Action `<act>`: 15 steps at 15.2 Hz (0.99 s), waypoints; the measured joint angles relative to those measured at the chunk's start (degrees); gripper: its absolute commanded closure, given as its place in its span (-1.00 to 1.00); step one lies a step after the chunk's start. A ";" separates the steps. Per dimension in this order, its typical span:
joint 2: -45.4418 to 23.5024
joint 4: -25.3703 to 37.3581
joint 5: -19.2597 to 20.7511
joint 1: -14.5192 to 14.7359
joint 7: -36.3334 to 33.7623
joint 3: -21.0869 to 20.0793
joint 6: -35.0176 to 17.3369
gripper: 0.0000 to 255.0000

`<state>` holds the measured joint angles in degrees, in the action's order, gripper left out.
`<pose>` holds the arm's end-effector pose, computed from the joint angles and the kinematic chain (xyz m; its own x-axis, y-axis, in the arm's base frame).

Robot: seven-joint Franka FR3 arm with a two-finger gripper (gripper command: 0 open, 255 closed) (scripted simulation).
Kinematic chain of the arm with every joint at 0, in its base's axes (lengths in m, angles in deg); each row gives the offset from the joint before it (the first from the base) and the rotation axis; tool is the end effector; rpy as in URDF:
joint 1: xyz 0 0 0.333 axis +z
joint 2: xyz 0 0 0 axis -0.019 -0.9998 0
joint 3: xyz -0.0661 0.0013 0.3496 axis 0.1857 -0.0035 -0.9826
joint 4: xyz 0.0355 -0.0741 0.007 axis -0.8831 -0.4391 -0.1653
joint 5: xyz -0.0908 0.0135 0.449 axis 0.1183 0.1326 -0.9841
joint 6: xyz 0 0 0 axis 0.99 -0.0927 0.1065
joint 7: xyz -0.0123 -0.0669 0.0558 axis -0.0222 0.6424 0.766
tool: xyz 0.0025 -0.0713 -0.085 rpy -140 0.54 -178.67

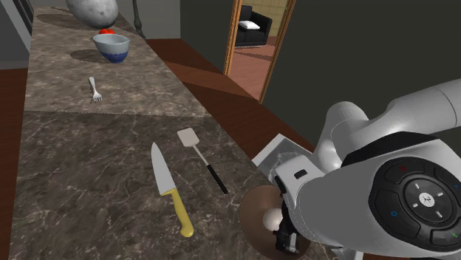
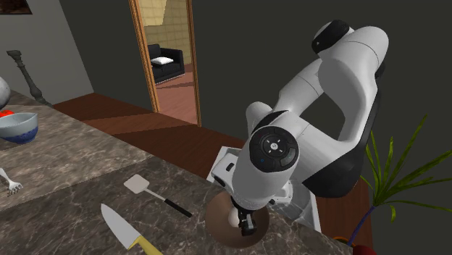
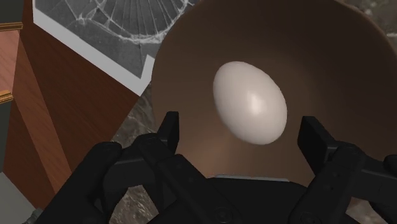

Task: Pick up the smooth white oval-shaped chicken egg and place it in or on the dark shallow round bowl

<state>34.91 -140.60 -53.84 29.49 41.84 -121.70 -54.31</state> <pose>0.0207 0.3887 0.3600 0.9117 0.4101 0.0256 0.3701 -0.8467 0.3823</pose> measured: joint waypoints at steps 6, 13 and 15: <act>-0.06 2.27 0.78 -0.39 -0.19 0.68 2.04 -1.00; 0.05 7.01 2.31 -0.76 -0.58 2.38 6.82 -1.00; 0.05 7.03 2.32 -0.77 -0.58 2.39 6.84 -1.00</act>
